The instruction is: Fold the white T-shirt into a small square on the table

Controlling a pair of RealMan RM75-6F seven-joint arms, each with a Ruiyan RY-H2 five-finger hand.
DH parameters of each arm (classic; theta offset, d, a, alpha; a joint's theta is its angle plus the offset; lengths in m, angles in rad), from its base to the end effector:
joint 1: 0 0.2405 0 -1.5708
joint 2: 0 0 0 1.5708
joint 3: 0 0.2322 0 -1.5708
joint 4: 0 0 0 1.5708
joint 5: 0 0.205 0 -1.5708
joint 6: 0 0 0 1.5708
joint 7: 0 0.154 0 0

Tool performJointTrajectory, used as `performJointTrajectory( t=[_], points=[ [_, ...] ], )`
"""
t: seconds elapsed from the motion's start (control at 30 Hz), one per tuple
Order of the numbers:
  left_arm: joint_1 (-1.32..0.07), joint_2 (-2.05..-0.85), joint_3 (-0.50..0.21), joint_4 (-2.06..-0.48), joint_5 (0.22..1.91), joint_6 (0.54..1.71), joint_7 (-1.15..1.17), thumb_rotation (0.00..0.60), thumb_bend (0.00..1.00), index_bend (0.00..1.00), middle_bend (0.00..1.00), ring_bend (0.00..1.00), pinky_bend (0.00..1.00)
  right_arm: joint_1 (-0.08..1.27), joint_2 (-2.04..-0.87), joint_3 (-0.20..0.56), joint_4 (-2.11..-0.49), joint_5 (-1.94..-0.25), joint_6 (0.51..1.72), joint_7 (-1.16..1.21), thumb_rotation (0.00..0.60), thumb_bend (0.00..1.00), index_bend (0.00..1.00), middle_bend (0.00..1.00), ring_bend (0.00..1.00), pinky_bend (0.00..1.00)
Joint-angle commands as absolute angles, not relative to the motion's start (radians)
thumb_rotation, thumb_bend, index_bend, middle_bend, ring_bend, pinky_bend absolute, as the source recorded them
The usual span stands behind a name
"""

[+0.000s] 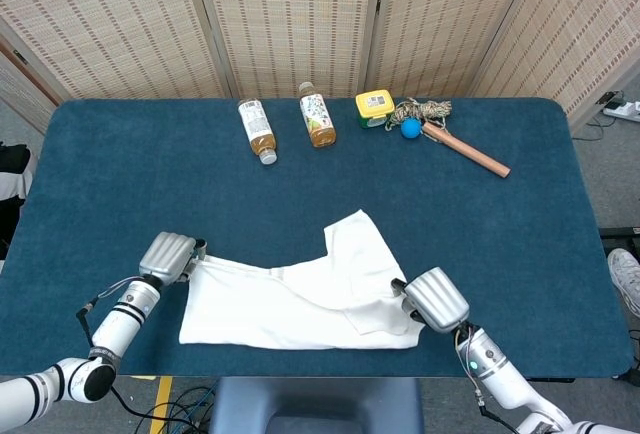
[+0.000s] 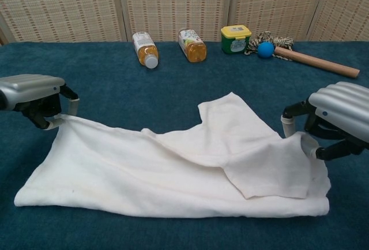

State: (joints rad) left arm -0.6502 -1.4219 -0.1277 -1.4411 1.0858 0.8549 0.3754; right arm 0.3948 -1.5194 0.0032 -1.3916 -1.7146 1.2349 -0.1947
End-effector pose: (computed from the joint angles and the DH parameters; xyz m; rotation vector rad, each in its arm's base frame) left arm -0.2048 0.3313 0.0109 -1.8688 -0.9473 -0.6446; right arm -0.1936 -0.2374 -0.0009 1.9595 -0.6895 1.0288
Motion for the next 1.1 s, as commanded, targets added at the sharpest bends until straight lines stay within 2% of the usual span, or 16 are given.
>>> performJointTrajectory(
  t=[0.03,0.23,0.4,0.57,1.1],
  points=[
    [-0.651,-1.42,-0.124,-1.447,1.079,0.861,0.382,0.6,0.47,0.37,0.96,0.87,0.96,0.402,-1.534,0.006,-1.369,-1.724,1.25,-0.178,0.6,0.63,0.8,0.99,0.99,1.0],
    [-0.642,-1.397,-0.119,-1.487,1.066,0.894,0.383,0.6,0.45,0.15,0.95,0.86,0.96,0.414,-1.561,0.01,-1.318,-1.745,1.291,-0.14,0.6,0.63,0.8,0.99,0.99,1.0],
    [-0.632,-1.377,-0.115,-1.519,1.068,0.919,0.382,0.6,0.43,0.05,0.94,0.85,0.96,0.421,-1.579,0.016,-1.288,-1.752,1.312,-0.125,0.6,0.63,0.8,0.99,0.99,1.0],
    [-0.614,-1.35,-0.116,-1.562,1.084,0.964,0.363,0.6,0.43,0.01,0.94,0.85,0.96,0.438,-1.625,0.037,-1.215,-1.736,1.318,-0.108,0.6,0.63,0.8,0.99,0.99,1.0],
    [-0.574,-1.302,-0.109,-1.633,1.118,1.043,0.333,0.6,0.43,0.01,0.94,0.85,0.96,0.496,-1.756,0.079,-1.002,-1.666,1.286,-0.025,0.6,0.63,0.8,0.99,0.99,1.0]
  ],
)
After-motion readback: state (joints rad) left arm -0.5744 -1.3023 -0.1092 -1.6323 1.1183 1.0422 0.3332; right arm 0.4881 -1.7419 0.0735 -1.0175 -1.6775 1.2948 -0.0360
